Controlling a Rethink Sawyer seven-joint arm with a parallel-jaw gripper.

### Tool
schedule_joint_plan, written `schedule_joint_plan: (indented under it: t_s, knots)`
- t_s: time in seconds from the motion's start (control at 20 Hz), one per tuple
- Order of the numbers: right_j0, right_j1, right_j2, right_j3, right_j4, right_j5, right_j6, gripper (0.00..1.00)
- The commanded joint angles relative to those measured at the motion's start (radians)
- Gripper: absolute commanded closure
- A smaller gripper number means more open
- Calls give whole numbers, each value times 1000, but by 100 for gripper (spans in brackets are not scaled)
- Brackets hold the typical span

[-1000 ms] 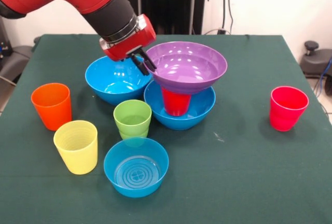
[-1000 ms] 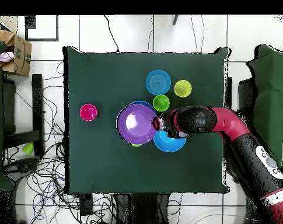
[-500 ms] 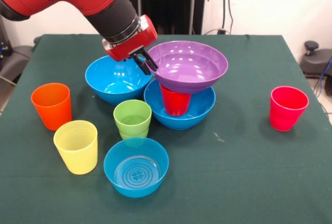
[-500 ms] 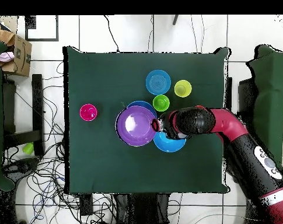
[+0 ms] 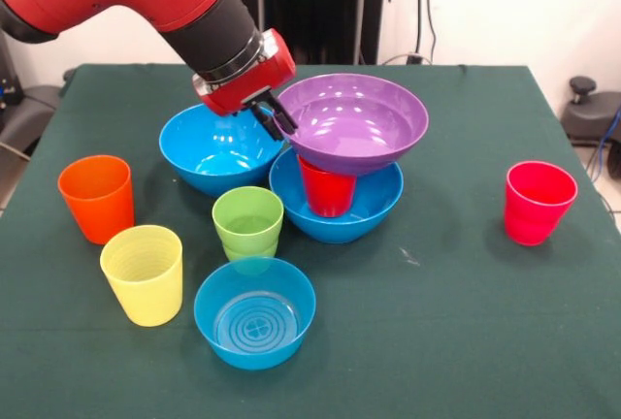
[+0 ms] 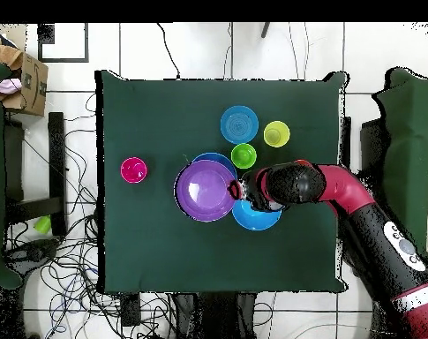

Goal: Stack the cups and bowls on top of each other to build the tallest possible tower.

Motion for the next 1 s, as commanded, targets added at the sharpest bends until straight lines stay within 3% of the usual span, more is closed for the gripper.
schedule_joint_plan:
  t_s: [0.05, 1.0]
  knots:
    - [29, 23, -65, -51, -49, -52, -142, 100]
    - [48, 13, -62, -128, -45, -1, -180, 100]
